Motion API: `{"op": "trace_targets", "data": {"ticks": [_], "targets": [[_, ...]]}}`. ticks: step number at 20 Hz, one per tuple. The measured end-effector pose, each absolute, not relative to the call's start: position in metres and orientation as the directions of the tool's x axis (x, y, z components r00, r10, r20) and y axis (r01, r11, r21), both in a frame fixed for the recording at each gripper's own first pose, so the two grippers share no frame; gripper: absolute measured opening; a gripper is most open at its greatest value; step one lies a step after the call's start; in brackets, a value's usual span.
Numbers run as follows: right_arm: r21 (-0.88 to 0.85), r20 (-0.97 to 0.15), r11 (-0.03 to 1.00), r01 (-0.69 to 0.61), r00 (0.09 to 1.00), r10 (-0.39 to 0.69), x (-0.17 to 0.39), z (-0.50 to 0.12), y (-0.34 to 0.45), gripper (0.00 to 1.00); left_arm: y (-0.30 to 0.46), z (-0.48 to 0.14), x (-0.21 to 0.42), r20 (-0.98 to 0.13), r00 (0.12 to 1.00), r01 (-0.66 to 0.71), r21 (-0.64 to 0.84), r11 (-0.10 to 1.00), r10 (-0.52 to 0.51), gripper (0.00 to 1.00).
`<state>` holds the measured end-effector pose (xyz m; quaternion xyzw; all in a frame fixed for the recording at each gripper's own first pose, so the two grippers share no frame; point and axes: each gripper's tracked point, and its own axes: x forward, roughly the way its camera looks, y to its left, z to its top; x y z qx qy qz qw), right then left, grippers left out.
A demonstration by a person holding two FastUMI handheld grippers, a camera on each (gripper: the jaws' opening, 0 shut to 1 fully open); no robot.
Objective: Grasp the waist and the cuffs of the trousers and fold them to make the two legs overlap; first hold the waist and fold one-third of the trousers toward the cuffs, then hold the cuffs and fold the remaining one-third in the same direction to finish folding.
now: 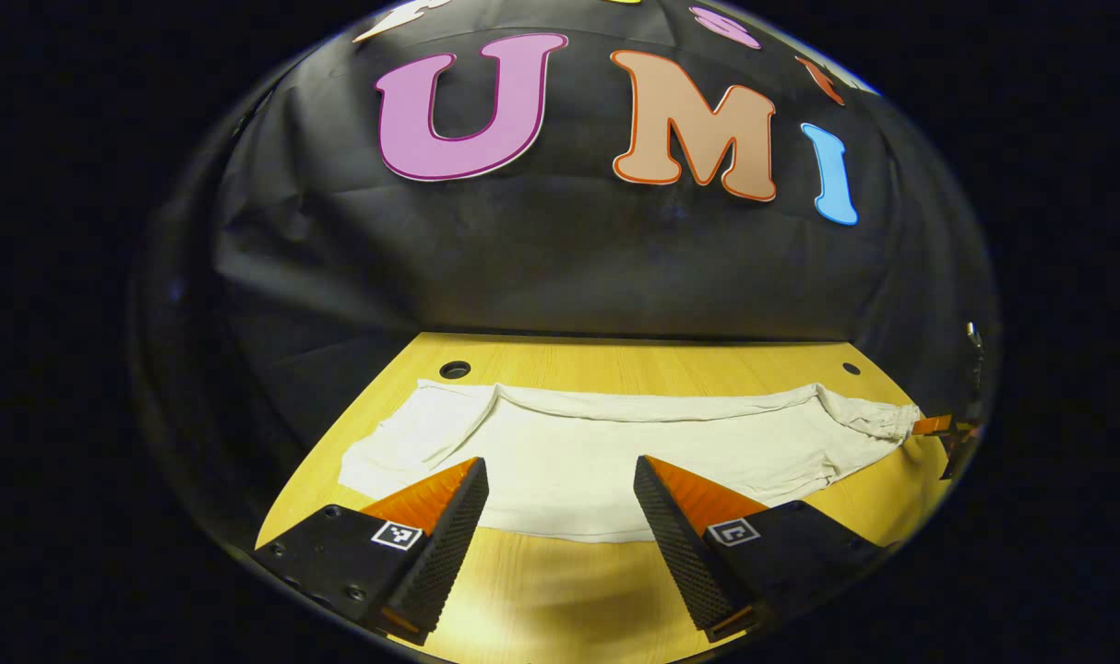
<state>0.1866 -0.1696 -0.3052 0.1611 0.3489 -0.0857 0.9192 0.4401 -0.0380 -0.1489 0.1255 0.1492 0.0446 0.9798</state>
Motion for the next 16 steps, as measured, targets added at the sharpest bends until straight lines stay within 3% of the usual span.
{"op": "trace_targets", "data": {"ticks": [6,8,10,11,12,14,16], "targets": [[0.389,-0.65,0.868,0.308,0.76,0.021,0.212,-0.32,-0.159,0.94,-0.042,-0.142,0.443,-0.261,0.953,-0.086,0.261,0.962,0.156,0.96],[0.414,-0.645,0.852,0.32,0.764,0.026,0.216,-0.322,-0.161,0.73,-0.043,-0.139,0.442,-0.251,0.953,-0.098,0.266,0.959,0.168,0.96],[0.451,-0.633,0.828,0.334,0.774,0.032,0.218,-0.322,-0.163,0.71,-0.045,-0.137,0.443,-0.242,0.955,-0.107,0.262,0.959,0.173,0.96],[0.464,-0.623,0.818,0.34,0.782,0.028,0.219,-0.318,-0.165,0.58,-0.046,-0.137,0.441,-0.244,0.954,-0.106,0.259,0.96,0.172,0.95],[0.467,-0.615,0.814,0.345,0.788,0.019,0.222,-0.314,-0.167,0.33,-0.046,-0.137,0.442,-0.246,0.954,-0.106,0.26,0.96,0.172,0.92],[0.452,-0.617,0.823,0.343,0.786,0.012,0.221,-0.316,-0.166,0.2,-0.048,-0.137,0.443,-0.247,0.954,-0.103,0.264,0.959,0.17,0.95],[0.452,-0.607,0.831,0.325,0.794,0.02,0.22,-0.309,-0.164,0.18,-0.052,-0.138,0.443,-0.249,0.955,-0.091,0.261,0.961,0.158,0.96]]}}
